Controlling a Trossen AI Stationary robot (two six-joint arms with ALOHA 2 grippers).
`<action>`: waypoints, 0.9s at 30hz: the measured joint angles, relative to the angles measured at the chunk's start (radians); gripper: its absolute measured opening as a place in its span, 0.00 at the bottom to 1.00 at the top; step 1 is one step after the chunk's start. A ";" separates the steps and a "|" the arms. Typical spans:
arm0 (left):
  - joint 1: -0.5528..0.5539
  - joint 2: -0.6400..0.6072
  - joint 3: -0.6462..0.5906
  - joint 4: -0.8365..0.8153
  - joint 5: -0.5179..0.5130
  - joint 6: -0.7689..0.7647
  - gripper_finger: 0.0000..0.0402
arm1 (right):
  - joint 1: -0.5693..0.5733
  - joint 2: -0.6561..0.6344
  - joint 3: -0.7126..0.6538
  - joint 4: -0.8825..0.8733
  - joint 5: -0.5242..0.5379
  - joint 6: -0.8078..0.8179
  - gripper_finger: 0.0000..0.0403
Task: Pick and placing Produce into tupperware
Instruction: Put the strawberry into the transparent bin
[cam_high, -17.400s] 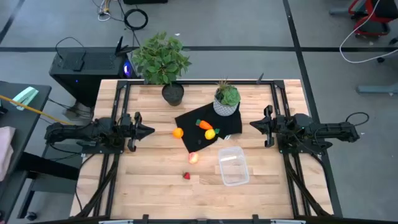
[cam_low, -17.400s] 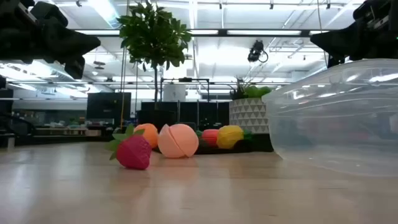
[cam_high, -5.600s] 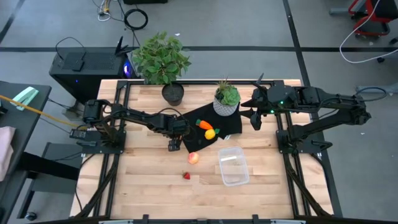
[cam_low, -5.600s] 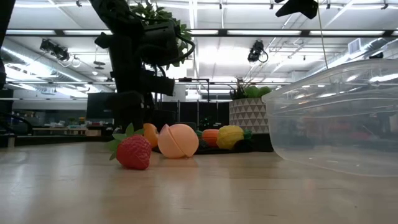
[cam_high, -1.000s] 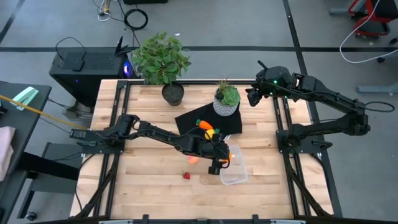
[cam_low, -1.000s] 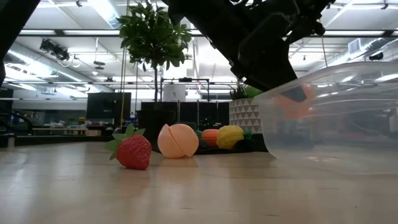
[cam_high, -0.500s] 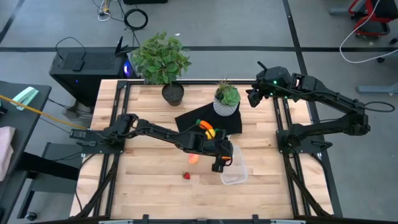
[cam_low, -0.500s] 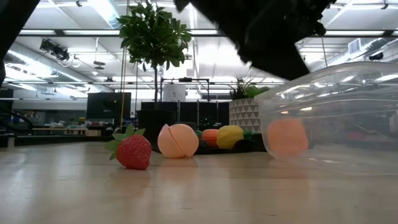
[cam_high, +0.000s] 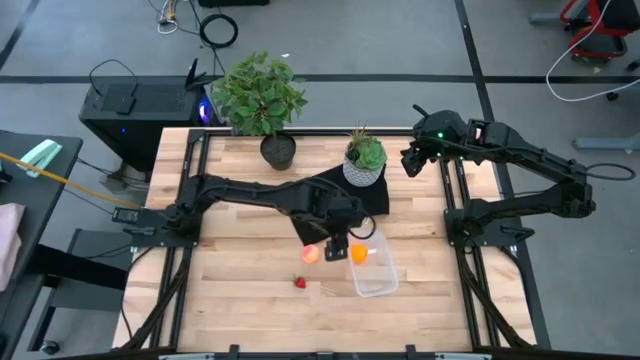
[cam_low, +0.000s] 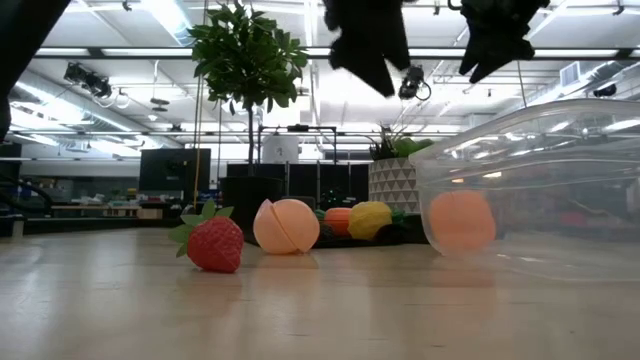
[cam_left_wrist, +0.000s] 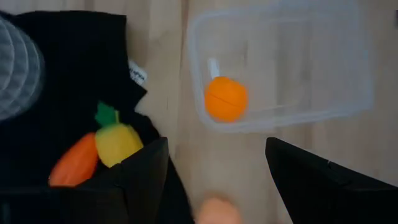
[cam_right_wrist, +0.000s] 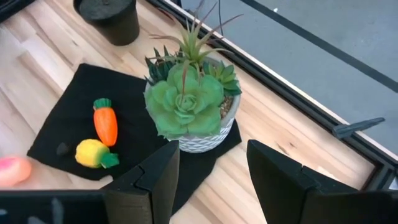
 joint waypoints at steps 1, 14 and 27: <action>-0.004 -0.018 -0.010 -0.006 -0.001 -0.029 0.70 | 0.000 0.000 0.000 0.000 0.000 0.000 0.48; -0.090 -0.360 -0.424 0.126 -0.104 -0.331 0.70 | 0.000 0.000 0.000 0.000 0.001 -0.031 0.48; -0.321 -0.548 -1.010 0.621 -0.239 -0.384 0.70 | 0.000 0.000 0.000 0.001 0.001 -0.053 0.48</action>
